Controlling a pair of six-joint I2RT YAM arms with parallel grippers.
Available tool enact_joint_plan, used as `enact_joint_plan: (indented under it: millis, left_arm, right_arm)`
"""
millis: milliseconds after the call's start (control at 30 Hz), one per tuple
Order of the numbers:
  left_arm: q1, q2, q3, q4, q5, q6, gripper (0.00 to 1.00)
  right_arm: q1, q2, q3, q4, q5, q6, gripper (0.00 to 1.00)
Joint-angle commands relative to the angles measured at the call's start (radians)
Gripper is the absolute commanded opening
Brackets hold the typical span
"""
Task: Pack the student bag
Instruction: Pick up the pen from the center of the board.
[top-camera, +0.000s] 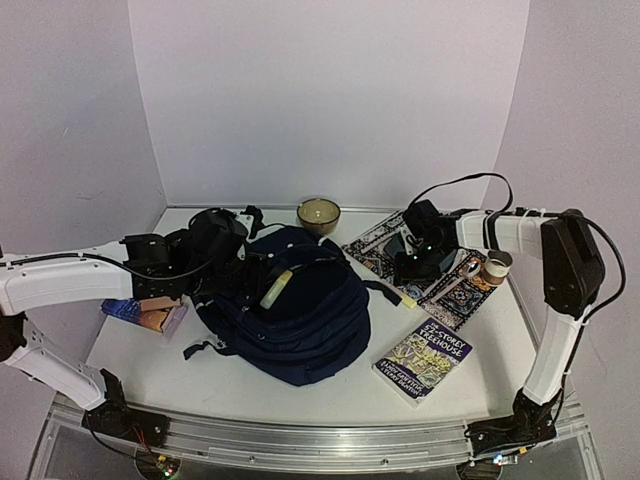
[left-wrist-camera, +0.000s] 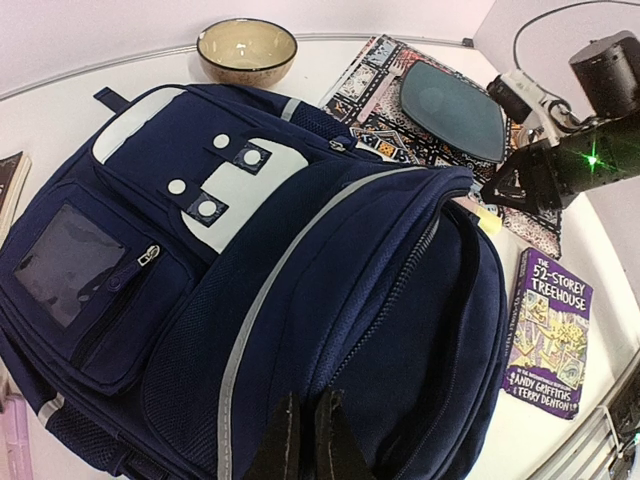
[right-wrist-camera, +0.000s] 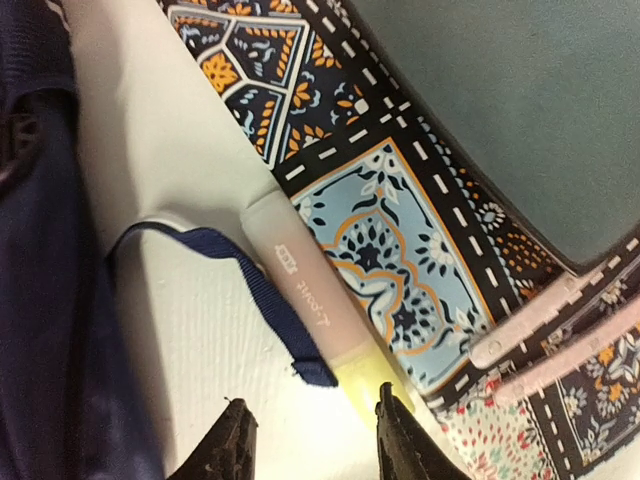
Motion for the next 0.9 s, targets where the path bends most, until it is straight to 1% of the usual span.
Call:
enact_joint_plan:
  millis: [0,167,400,667,867]
  left_arm:
    - [0.007,-0.071,0.023,0.038,-0.071,-0.002,0.0]
    - [0.007,-0.075,0.033,0.019,-0.089,0.004,0.0]
    - [0.008,-0.067,0.038,0.015,-0.084,0.007,0.0]
    - [0.008,-0.063,0.039,0.015,-0.081,0.012,0.0]
    - [0.008,-0.057,0.042,0.013,-0.08,0.022,0.0]
  right_arm:
    - [0.002,0.063,0.068,-0.044,0.018,-0.039,0.36]
    - [0.002,0.129,0.083,-0.048,0.045,-0.039,0.33]
    - [0.002,0.182,0.085,-0.05,0.083,-0.037,0.3]
    - [0.006,0.212,0.089,-0.053,0.058,-0.046,0.3]
    - [0.027,0.238,0.081,-0.062,0.071,-0.059,0.31]
